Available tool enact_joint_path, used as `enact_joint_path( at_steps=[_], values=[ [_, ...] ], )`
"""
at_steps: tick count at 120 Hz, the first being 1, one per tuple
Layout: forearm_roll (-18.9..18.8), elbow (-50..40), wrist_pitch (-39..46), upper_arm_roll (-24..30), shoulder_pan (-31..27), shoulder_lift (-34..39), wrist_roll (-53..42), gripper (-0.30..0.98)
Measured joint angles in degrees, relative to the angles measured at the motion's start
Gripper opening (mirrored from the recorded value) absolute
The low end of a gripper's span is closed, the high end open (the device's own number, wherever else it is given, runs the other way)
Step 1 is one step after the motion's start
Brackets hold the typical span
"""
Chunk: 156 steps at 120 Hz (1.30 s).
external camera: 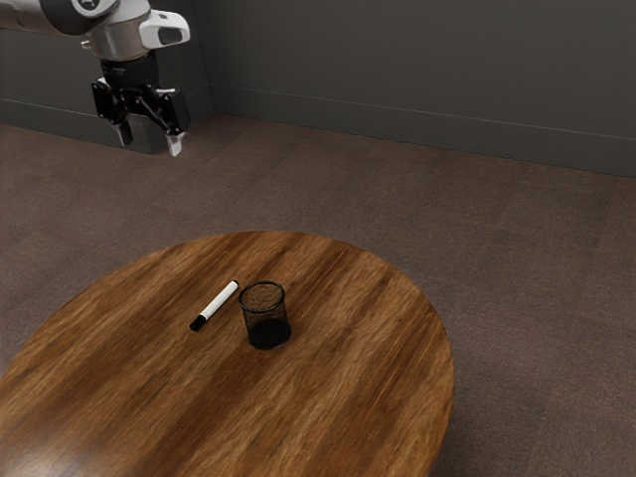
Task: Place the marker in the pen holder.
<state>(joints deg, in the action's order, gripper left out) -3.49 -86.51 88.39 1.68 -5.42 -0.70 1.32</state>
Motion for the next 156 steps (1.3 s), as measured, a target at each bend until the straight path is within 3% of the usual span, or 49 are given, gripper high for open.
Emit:
enact_joint_path(
  at_steps=[32, 53, 62, 80, 106, 156],
  values=[
    [0.26, 2.12, 0.65, 0.16, -3.82, -1.55, 0.26, 0.69],
    [-1.39, 1.05, 9.73, -0.09, -4.71, -21.18, 0.18, 0.68],
    [-1.53, -1.43, 15.06, -0.09, -5.23, -25.2, 0.31, 0.68],
    [-1.53, -5.61, 22.99, -0.16, -6.03, -26.25, 0.6, 0.69],
    [2.25, -7.41, 28.7, -0.42, -5.08, -27.84, 1.09, 0.69],
    [1.4, -7.47, 39.25, -0.89, -5.14, -33.56, -8.89, 0.68]
  ],
)
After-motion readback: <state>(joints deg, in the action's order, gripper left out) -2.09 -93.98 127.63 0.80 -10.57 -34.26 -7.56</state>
